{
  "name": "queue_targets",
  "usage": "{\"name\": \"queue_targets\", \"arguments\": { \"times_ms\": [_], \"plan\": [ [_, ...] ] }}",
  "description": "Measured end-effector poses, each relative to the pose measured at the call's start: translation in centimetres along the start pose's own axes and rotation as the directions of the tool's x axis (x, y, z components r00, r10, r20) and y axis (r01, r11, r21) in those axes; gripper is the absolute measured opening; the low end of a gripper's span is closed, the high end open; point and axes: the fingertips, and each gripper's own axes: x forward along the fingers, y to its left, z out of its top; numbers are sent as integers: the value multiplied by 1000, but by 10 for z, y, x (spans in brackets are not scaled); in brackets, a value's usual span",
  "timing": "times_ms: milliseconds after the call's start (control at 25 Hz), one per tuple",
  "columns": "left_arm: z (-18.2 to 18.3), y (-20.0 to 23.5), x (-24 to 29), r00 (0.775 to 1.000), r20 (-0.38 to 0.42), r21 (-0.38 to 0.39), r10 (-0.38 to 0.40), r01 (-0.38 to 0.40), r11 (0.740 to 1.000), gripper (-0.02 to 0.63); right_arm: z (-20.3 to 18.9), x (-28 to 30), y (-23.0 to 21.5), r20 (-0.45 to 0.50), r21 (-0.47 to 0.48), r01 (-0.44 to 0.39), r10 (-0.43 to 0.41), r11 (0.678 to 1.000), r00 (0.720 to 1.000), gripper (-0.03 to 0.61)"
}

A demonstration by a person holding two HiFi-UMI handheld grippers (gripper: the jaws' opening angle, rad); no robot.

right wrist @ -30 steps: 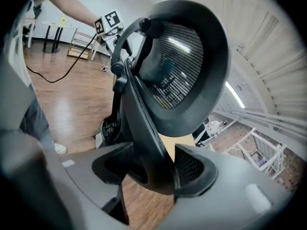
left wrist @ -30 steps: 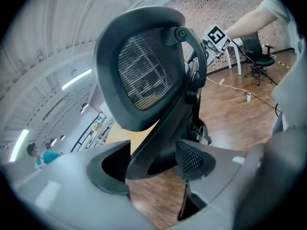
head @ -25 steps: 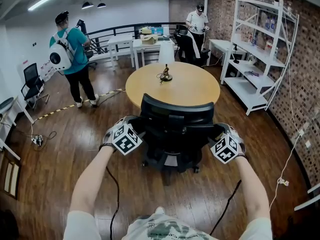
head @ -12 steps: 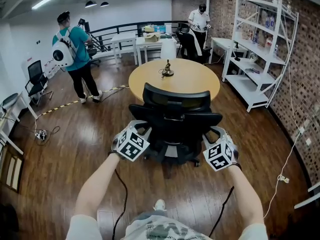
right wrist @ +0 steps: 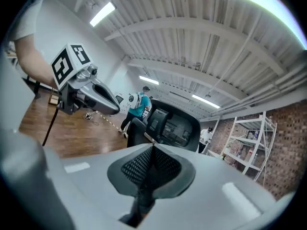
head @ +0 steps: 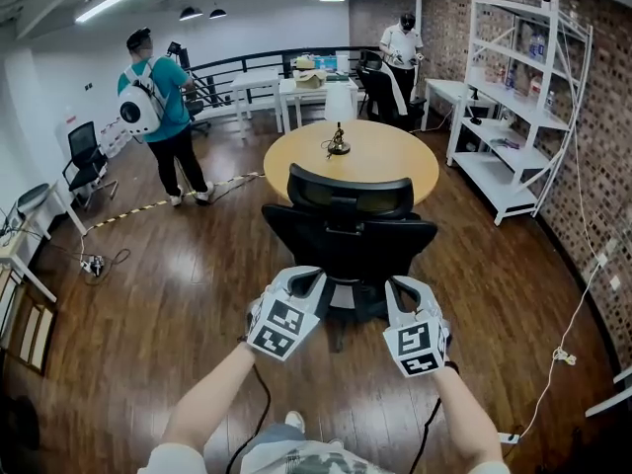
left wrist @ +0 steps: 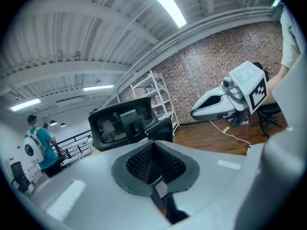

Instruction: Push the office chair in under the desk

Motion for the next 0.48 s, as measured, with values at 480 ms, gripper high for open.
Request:
{"name": "queue_targets", "arguments": {
  "times_ms": [480],
  "plan": [
    [6, -41, -71, 990, 140, -191, -6, 33, 981, 17, 38, -48, 79, 119, 313, 3, -42, 950, 992, 0]
  ]
}}
